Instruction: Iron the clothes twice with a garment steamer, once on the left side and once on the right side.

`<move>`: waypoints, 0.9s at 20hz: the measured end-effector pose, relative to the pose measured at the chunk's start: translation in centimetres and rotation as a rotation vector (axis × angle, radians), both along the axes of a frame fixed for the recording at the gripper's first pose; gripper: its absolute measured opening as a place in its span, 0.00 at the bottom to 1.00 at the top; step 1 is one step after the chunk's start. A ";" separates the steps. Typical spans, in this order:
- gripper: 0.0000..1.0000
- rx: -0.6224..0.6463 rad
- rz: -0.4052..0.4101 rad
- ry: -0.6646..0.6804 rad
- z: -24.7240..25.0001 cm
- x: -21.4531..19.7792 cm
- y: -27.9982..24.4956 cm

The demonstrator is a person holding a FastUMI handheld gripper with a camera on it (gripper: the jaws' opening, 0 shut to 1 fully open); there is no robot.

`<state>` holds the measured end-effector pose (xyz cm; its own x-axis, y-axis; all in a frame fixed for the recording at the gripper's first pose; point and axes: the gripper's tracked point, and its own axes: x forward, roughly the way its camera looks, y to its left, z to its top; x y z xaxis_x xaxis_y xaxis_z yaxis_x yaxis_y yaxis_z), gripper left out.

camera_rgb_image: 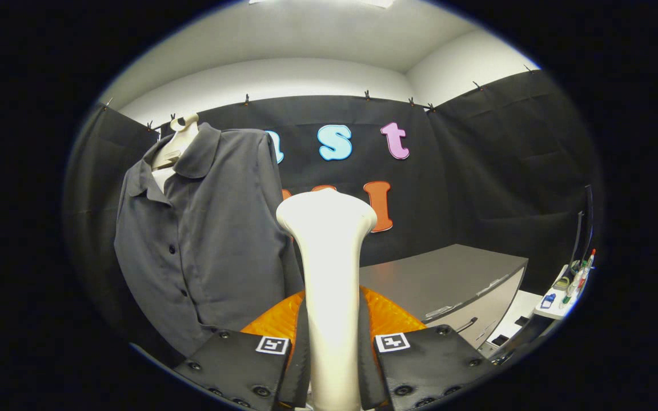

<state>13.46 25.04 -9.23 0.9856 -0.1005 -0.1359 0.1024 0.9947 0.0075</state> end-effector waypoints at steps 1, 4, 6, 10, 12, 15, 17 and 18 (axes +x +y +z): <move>0.41 -0.006 -0.002 -0.011 0.3 -0.5 0.9; 0.41 -0.042 0.002 -0.052 1.4 -0.8 3.9; 0.41 -0.060 0.022 -0.071 2.0 -0.4 6.0; 0.41 -0.054 0.095 -0.085 2.8 1.8 10.8; 0.41 -0.072 0.112 -0.098 3.0 2.4 12.5; 0.41 -0.085 0.140 -0.105 2.9 3.5 14.9; 0.41 -0.085 0.159 -0.099 2.6 4.3 16.1; 0.41 -0.086 0.162 -0.098 2.4 4.8 16.4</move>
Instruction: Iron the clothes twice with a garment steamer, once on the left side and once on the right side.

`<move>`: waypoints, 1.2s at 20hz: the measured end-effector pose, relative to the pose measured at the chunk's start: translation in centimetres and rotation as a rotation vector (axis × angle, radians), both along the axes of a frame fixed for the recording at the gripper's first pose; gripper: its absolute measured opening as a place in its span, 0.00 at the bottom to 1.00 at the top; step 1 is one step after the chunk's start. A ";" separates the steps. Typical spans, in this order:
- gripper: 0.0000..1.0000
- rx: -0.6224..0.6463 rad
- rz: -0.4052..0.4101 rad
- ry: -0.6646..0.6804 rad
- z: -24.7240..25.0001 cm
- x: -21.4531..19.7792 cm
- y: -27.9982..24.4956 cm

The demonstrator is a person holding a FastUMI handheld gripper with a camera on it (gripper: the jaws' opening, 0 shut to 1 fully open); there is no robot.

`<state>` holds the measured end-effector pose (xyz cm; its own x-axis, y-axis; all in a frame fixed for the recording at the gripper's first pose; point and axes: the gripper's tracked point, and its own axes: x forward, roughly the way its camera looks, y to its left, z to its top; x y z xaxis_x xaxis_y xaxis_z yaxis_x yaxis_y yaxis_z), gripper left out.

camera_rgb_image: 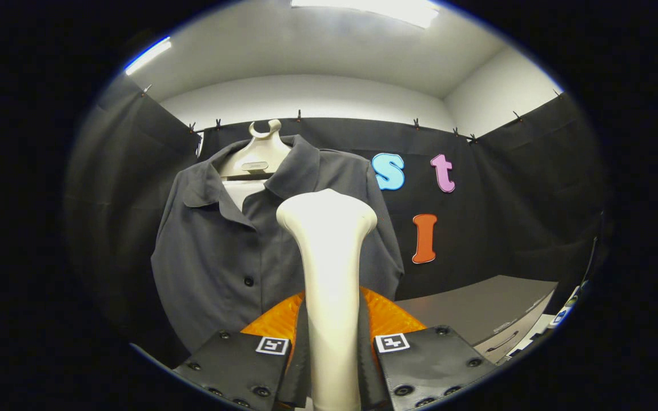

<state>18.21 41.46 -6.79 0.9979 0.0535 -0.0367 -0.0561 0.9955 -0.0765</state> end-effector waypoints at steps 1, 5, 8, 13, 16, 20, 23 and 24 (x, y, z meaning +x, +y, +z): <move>0.41 -0.003 -0.002 0.003 -0.3 0.4 0.2; 0.41 -0.013 -0.013 0.032 -2.2 1.6 0.5; 0.41 -0.017 -0.024 0.057 -3.6 1.9 0.5; 0.41 -0.023 -0.032 0.093 -5.3 1.3 -0.1; 0.41 -0.036 -0.035 0.113 -6.3 0.4 -0.6; 0.41 -0.047 -0.038 0.153 -8.5 -0.8 -1.0; 0.41 -0.027 -0.038 0.182 -10.2 -1.7 -1.3; 0.41 -0.023 -0.038 0.185 -10.6 -2.1 -1.4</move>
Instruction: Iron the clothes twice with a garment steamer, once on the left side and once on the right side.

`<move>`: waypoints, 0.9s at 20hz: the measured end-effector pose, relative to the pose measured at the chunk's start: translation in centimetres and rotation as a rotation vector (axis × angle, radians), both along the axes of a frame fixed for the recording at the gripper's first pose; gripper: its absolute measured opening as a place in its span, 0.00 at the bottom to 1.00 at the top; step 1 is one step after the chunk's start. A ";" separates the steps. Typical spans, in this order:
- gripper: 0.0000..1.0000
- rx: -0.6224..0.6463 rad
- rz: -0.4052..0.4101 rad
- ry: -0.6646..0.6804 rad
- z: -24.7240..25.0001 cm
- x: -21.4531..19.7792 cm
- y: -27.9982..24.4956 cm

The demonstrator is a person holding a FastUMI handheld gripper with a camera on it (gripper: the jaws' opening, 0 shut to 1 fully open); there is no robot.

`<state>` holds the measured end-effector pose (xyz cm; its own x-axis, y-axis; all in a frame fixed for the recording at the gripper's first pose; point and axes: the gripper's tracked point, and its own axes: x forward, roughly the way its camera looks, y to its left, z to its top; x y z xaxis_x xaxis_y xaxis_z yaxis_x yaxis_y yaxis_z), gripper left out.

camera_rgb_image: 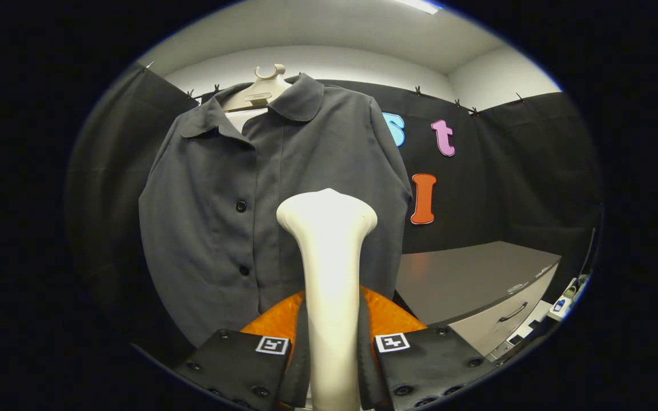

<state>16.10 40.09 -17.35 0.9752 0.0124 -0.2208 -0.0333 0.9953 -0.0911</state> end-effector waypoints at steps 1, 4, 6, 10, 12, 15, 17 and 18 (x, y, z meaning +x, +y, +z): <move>0.41 0.001 0.001 0.006 -0.5 -0.2 0.0; 0.41 0.005 -0.001 0.036 -1.9 -1.1 -0.2; 0.41 0.005 -0.009 0.060 -3.0 -1.6 -0.6; 0.41 0.006 -0.021 0.107 -5.1 -2.7 -1.1; 0.41 0.009 -0.018 0.125 -5.8 -3.2 -1.1; 0.41 0.009 -0.021 0.149 -7.2 -4.4 -1.5; 0.41 0.012 -0.029 0.168 -8.1 -5.2 -1.9; 0.41 0.013 -0.033 0.178 -8.5 -5.4 -2.0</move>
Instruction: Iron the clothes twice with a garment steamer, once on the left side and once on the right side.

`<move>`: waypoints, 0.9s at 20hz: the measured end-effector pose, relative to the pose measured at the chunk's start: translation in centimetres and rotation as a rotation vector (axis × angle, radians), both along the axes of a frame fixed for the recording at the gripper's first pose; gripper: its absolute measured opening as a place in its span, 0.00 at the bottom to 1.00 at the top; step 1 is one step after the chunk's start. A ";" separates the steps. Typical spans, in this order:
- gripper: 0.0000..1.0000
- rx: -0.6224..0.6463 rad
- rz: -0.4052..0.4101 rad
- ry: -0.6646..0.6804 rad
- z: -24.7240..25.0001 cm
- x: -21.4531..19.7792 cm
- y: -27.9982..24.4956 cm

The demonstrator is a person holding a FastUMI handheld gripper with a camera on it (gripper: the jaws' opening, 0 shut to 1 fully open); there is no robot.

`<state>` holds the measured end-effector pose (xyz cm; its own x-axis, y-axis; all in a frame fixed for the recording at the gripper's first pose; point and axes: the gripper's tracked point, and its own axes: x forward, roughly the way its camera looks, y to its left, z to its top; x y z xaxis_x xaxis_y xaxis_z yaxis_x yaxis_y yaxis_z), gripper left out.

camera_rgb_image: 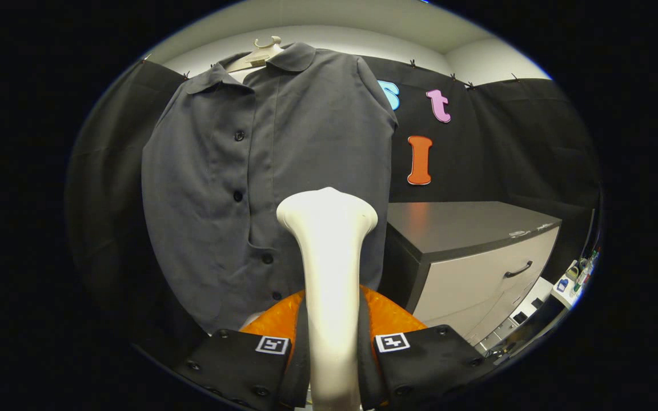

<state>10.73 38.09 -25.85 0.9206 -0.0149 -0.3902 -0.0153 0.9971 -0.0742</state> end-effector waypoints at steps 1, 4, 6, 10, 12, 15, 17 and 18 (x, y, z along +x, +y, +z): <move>0.41 0.000 -0.004 0.011 -0.5 -0.2 -0.1; 0.42 -0.005 -0.009 0.050 -2.2 -1.4 -0.5; 0.41 -0.009 -0.007 0.079 -3.6 -2.1 -0.7; 0.41 -0.021 -0.003 0.136 -6.0 -3.2 -0.9; 0.42 -0.023 -0.002 0.158 -7.1 -3.7 -1.0; 0.41 -0.021 -0.012 0.198 -8.8 -4.4 -1.4; 0.42 -0.019 -0.014 0.209 -9.3 -4.4 -1.4; 0.42 -0.021 -0.015 0.213 -9.4 -4.6 -1.4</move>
